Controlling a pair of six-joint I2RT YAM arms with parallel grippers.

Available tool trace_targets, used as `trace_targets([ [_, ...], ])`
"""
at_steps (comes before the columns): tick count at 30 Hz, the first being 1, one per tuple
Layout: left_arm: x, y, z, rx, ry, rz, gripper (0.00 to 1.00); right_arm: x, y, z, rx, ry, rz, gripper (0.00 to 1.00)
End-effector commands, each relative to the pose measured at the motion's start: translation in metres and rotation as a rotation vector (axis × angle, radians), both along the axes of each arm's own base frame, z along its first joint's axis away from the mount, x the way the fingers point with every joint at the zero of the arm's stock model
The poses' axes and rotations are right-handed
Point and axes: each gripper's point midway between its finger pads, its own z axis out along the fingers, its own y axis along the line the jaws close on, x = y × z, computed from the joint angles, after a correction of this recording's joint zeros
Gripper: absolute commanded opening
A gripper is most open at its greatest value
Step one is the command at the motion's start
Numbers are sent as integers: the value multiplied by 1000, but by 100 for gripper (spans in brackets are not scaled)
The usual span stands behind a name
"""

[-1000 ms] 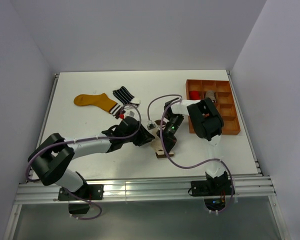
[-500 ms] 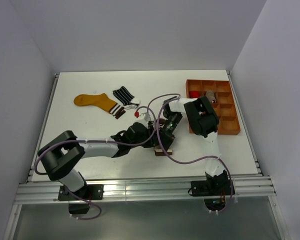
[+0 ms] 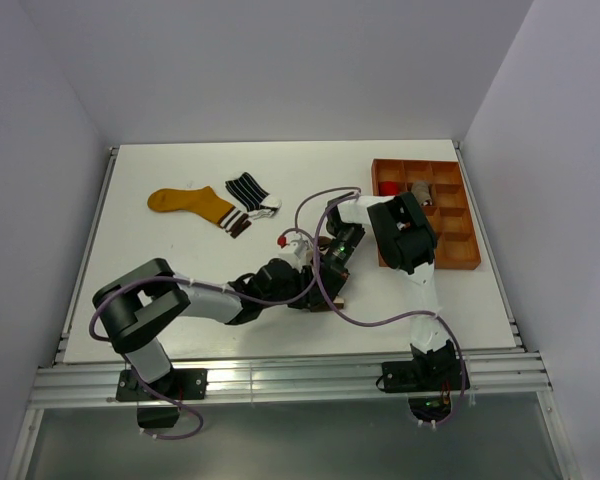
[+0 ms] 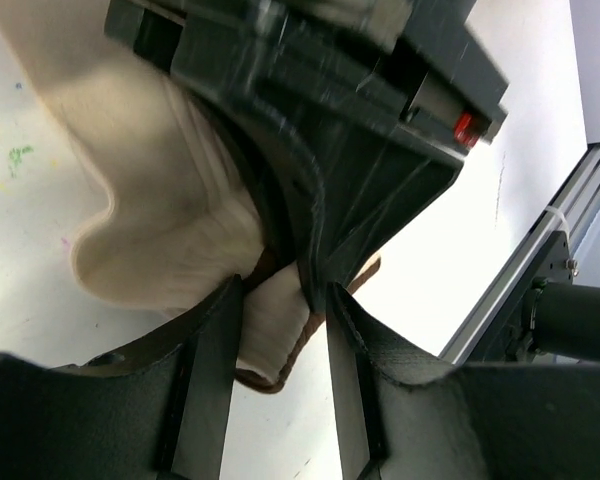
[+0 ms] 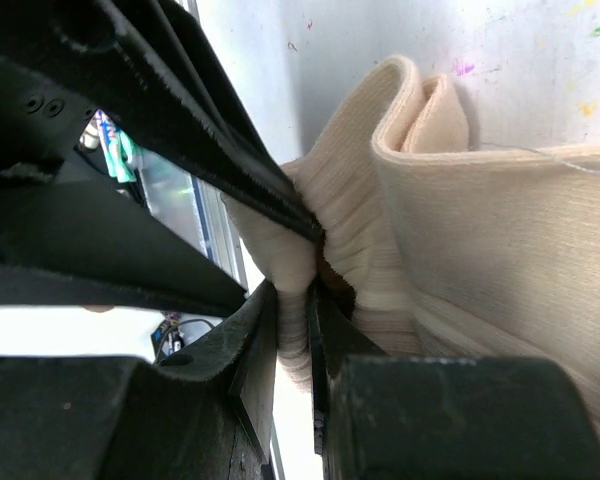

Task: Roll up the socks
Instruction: Roll the sock at the center of the board.

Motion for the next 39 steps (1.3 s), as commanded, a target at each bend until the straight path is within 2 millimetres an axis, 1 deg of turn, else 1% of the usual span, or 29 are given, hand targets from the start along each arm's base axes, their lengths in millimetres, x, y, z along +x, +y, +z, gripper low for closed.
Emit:
trace_targets([
  [1,-9,0,-3,-2,-27,-28,45,9,-5,-6,-9,-12,7,6],
  [4,-14,4,-7,-4,-14,-36,45,11,-6,-6,-13,-14,-1,6],
  [10,-19,7,-16,5,10,-37,41,12,-5,-7,-23,-10,-14,5],
  [16,-24,7,-22,-9,66,-23,26,15,-5,-9,-34,-23,-26,5],
  [17,-26,7,-24,-12,79,-28,21,15,-5,-9,-34,-25,-28,5],
  [19,-28,6,-26,-17,100,-24,13,17,-5,-7,-39,-47,-33,5],
  [20,-31,6,-27,-24,124,-24,6,18,-5,-9,-36,-61,-34,5],
  [22,-34,5,-29,-37,165,-15,1,21,-3,-3,-31,-97,-47,6],
  [25,-41,6,-33,-53,243,-12,0,21,-2,2,-7,-136,-55,8],
  [26,-43,7,-34,-62,265,-14,0,25,-1,7,10,-182,-64,9],
  [28,-47,11,-35,-91,333,-3,0,28,0,12,19,-224,-80,14],
  [29,-48,13,-35,-103,354,3,0,32,1,16,36,-277,-91,17],
  [30,-52,19,-39,-104,392,7,0,34,1,19,37,-294,-102,18],
  [31,-52,21,-39,-115,423,20,0,36,0,22,46,-311,-113,20],
  [32,-54,25,-43,-112,446,25,0,40,2,27,67,-355,-123,23],
  [33,-52,28,-43,-122,461,33,0,43,2,30,73,-369,-143,24],
  [35,-58,30,-44,-143,509,23,0,49,1,35,88,-413,-171,27],
  [36,-55,32,-43,-160,533,39,0,53,2,45,106,-461,-188,28],
  [37,-58,34,-44,-161,560,33,0,57,0,49,114,-494,-206,30],
  [38,-59,35,-48,-154,581,32,0,61,-2,48,111,-529,-231,33],
  [39,-55,38,-48,-161,598,45,0,66,-3,61,129,-589,-248,33],
])
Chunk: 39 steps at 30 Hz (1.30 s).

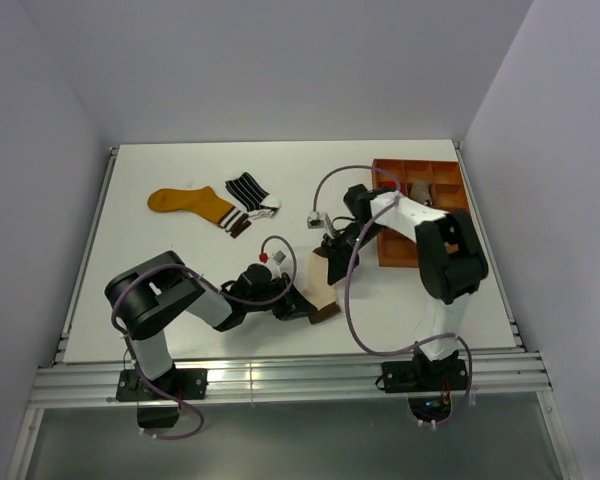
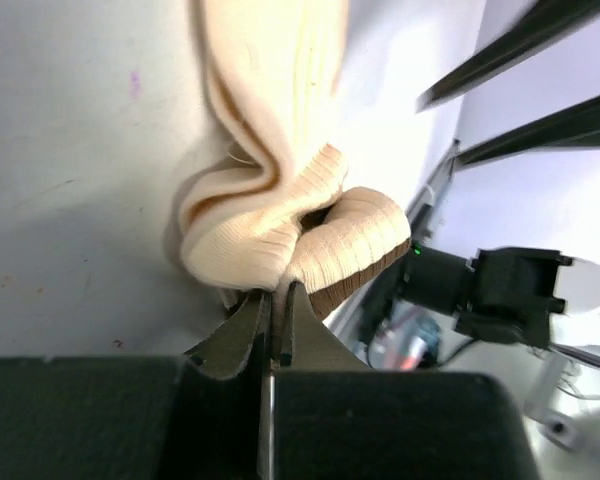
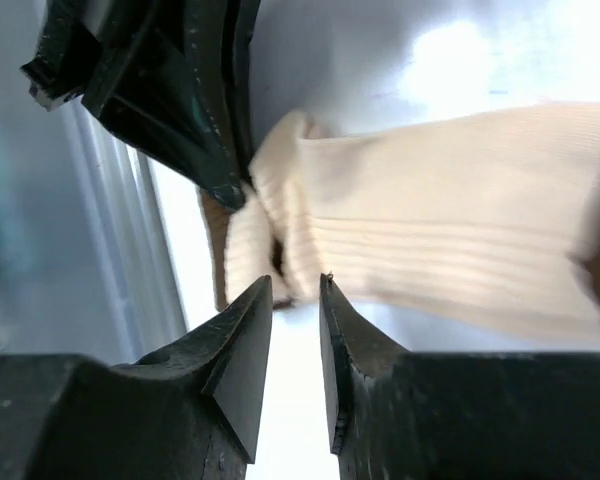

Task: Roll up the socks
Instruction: Roll the sock at the center of the board.

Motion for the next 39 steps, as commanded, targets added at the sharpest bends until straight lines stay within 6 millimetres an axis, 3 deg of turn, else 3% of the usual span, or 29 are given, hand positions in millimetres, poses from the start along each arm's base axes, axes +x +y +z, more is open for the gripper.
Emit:
trace_targets([
  [1,-26,19,-31,73,188,-58,0,29,-3,24,53,-209,-92,34],
  [6,-21,21,-38,160,266,-69,0,56,-17,51,56,-483,-208,37],
  [7,-15,15,-33,159,271,-67,0,58,-20,65,84,-587,-225,41],
  [9,-22,20,-37,211,362,-72,0,60,-27,72,75,-683,-251,45],
  [11,-16,14,-26,204,389,-72,0,56,-30,81,94,-775,-254,51],
  [17,-5,13,-18,299,488,-49,0,26,-38,61,62,-840,-100,51],
  [18,-7,16,-22,333,514,-49,0,17,-35,44,46,-854,-66,52],
  [20,-2,10,-15,329,523,-52,0,13,-37,35,-17,-946,-28,52],
  [21,-1,8,-14,334,533,-53,0,-4,-31,19,-22,-944,31,53],
  [28,15,0,-7,401,553,-37,0,-27,-7,6,13,-984,123,56],
  [39,22,-8,-2,400,570,-24,0,-47,8,-7,32,-983,208,57],
])
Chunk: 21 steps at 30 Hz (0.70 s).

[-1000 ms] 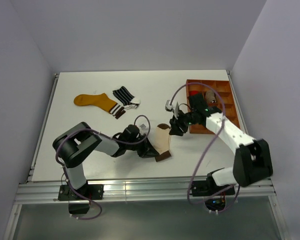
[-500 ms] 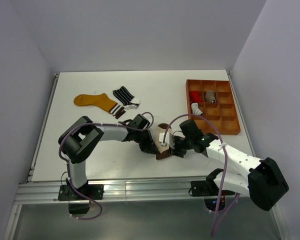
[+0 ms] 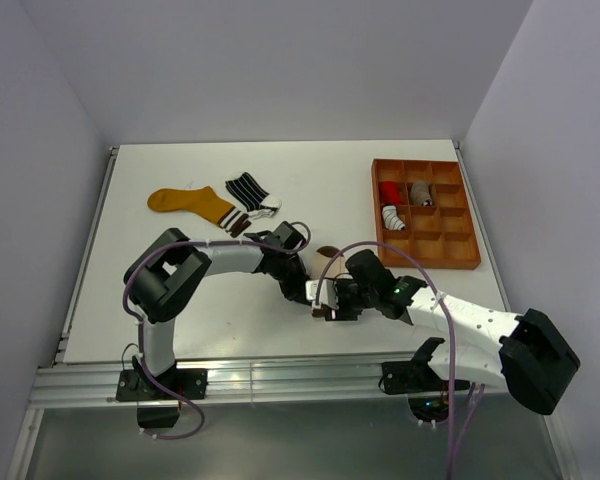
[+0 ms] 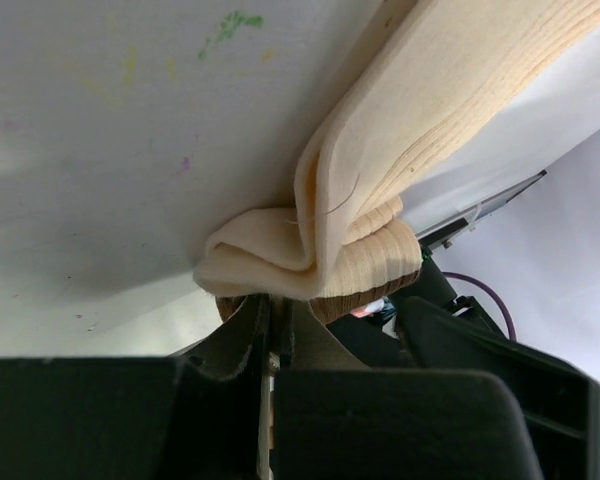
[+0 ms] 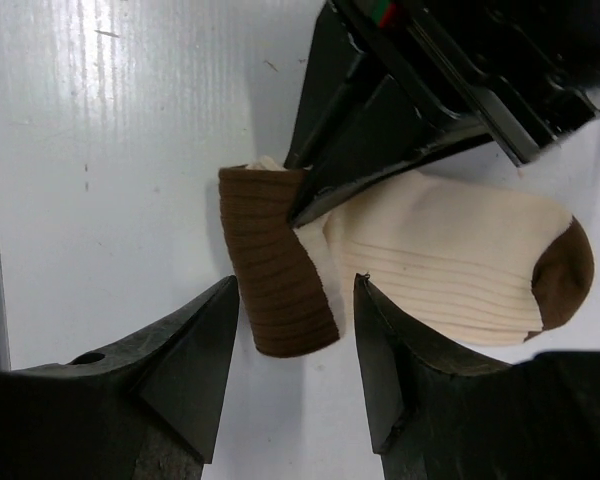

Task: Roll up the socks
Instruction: Roll the sock at the center of the board.

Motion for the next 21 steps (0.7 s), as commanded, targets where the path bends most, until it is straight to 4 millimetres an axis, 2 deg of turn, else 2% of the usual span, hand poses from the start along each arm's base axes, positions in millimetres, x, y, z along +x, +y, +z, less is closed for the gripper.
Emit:
trace_targets([
  [1,6,1,-5,33,-3,11,0,1,7,2,12,-35,15,57],
  [8,6,-2,-6,15,8,12,0,-3,10,-14,-54,-41,33,57],
  [13,6,-4,-5,-3,15,15,0,-1,10,-22,-83,-22,16,52],
  [17,5,-7,-1,-27,15,27,0,-1,7,-29,-125,13,-11,32],
  [18,5,-7,1,-38,5,31,3,-2,6,-29,-133,32,-11,21],
  [21,7,-8,5,-67,-15,51,12,-6,2,-33,-130,70,-4,14],
])
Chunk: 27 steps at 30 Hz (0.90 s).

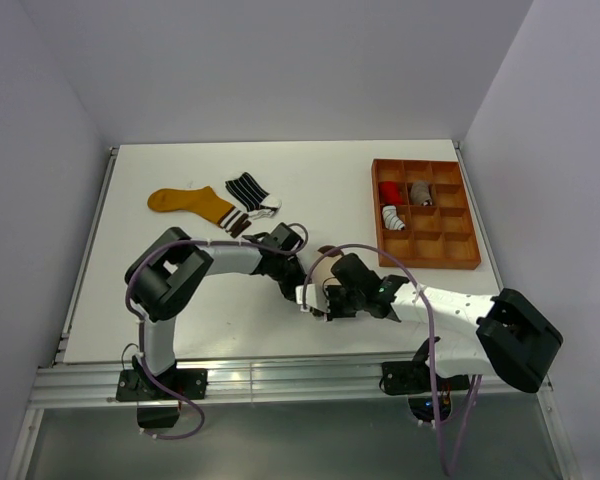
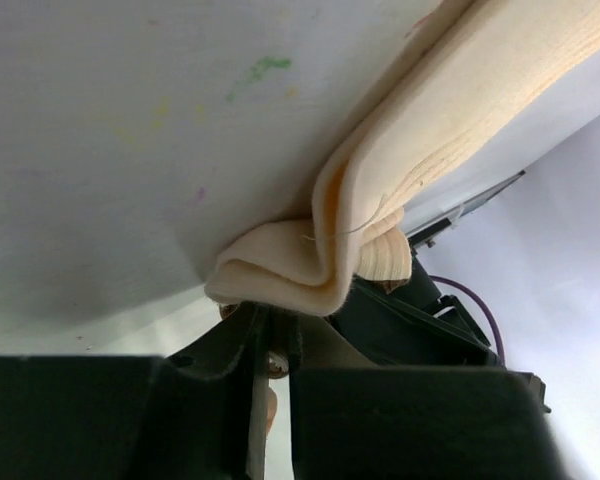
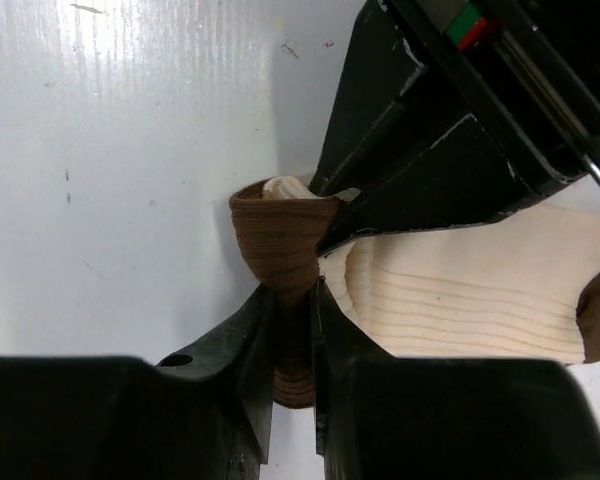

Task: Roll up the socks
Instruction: Roll the sock at the center of the board.

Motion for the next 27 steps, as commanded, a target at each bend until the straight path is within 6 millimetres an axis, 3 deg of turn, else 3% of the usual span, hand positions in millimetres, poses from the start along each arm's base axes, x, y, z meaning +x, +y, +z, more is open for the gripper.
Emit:
trace_targets([
  [1,7,-7,11,-62,-41,44,13,-5,-6,-5,-10,52,-10,14],
  [5,15,-12,22,-120,-107,49,22,-6,-9,-3,7,76,-13,13],
  [8,24,-17,43,-178,-181,66,28,-4,-12,-1,14,86,-19,13],
  [12,40,-12,63,-195,-285,84,36,-3,-13,0,14,86,-25,13],
  [15,47,-5,68,-174,-329,71,37,-3,-14,-1,12,90,-26,13],
  [19,62,5,63,-137,-389,26,41,-4,-14,-1,13,91,-23,12],
  [20,67,1,68,-163,-412,10,45,-3,-13,0,14,89,-22,12],
  [25,86,-6,47,-144,-478,-115,51,-2,-13,-1,6,97,-22,12],
  [26,88,-13,53,-179,-487,-145,51,-2,-13,-2,2,100,-23,12],
  [27,88,-14,43,-175,-473,-162,51,-2,-13,-2,2,101,-23,12],
])
